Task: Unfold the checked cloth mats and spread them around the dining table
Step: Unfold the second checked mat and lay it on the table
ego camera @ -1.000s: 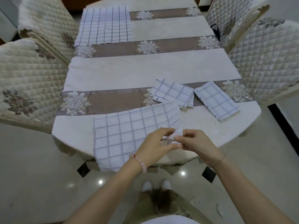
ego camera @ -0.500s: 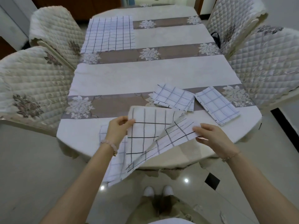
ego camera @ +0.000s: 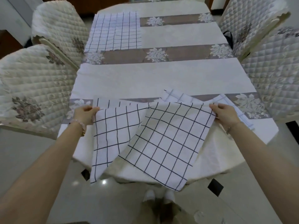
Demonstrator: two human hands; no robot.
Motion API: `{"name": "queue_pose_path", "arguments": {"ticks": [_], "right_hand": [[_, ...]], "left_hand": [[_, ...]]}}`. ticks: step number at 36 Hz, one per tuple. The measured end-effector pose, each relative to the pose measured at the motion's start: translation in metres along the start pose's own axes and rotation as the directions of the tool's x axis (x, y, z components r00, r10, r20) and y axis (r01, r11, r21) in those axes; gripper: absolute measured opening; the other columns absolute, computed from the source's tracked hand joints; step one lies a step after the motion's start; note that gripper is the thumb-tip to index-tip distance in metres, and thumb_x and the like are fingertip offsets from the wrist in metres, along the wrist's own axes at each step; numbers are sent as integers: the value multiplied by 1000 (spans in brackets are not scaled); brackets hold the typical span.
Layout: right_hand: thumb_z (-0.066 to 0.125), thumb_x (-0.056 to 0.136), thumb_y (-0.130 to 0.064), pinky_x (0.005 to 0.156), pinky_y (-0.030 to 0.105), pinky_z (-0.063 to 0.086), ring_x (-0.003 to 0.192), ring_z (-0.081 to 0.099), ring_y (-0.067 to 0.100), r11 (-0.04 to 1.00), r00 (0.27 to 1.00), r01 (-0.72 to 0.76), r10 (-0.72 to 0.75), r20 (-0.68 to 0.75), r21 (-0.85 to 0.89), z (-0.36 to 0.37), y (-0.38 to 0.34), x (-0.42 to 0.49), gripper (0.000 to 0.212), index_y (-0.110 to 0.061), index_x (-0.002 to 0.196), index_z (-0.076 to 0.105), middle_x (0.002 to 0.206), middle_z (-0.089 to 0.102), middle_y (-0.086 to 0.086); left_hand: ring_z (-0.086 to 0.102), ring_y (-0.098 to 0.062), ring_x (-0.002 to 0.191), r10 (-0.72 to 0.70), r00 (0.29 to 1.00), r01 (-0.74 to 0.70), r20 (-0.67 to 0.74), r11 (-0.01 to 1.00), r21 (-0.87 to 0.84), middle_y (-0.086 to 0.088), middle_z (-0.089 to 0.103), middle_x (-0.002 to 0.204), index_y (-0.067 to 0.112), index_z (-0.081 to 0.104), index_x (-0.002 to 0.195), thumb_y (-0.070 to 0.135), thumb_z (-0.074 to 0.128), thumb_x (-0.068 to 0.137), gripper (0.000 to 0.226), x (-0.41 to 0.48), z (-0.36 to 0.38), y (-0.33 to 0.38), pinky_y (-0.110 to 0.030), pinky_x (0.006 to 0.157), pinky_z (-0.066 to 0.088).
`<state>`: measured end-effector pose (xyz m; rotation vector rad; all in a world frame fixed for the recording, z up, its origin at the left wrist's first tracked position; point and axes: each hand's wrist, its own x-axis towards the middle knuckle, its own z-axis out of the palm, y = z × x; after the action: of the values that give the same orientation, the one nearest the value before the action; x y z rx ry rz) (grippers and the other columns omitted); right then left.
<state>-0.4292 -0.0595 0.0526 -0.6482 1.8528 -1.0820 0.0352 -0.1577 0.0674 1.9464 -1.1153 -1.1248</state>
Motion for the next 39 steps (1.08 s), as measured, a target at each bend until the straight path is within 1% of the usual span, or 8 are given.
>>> {"name": "queue_pose_path", "arguments": {"ticks": [3,7,11,16,18,22,28,39], "right_hand": [[68,80,-29,73,36,40,75,43,23,998,1000,7,-7,3,-61,-1,-2,25,36,-3,63,50,75,42,13],[65,86,-19,71,33,46,67,47,20,997,1000,-1,-1,-23,-81,9,-10,36,35,-13,56,48,62,46,7],[59,90,-23,57,24,50,66,56,21,1000,999,-19,18,-36,-25,19,-11,33,20,-5,83,64,71,59,8],[58,90,-32,53,25,58,67,64,19,987,985,-152,148,86,46,24,-6,2,23,-12,82,64,82,66,8],[61,88,-31,54,25,58,66,67,18,985,981,-163,156,119,52,23,2,-11,21,-10,87,66,85,69,8],[64,86,-18,72,30,57,75,67,21,986,972,-158,146,182,56,21,18,-38,22,-7,106,65,93,70,10],[62,85,-5,52,20,55,59,69,12,985,977,-148,133,164,83,31,39,-61,9,-3,93,67,84,70,12],[64,87,-15,65,30,57,65,62,21,996,995,-74,70,65,56,30,49,-79,15,-2,80,60,74,61,12]], "left_hand": [[54,-20,67,-9,1000,10,-18,999,42,-6,61,76,5,64,104,25,69,83,29,18,-3,1,-25,57,50],[58,-36,113,-13,999,17,-35,994,109,-20,63,119,2,62,117,31,71,81,47,32,-1,5,-48,99,47],[58,-32,111,-43,998,48,-38,989,137,-15,62,116,3,60,120,32,65,85,46,31,10,11,-46,99,46],[57,-40,114,-148,986,153,-78,986,61,-16,63,116,8,60,120,33,66,82,46,33,6,0,-52,98,44],[60,-40,106,-197,979,198,-58,980,16,-13,64,98,7,64,112,32,65,80,41,42,-2,-9,-53,95,48],[55,-21,69,-266,954,285,138,948,-144,-3,59,71,14,58,78,25,52,92,19,23,-8,-2,-32,58,51],[66,-17,81,-285,838,332,465,943,-21,0,71,89,17,60,102,28,49,95,17,0,-30,-23,-31,79,48],[65,-18,80,-299,840,345,453,938,-21,-4,72,86,8,64,94,8,56,91,8,-45,-32,-38,-29,74,49]]}}
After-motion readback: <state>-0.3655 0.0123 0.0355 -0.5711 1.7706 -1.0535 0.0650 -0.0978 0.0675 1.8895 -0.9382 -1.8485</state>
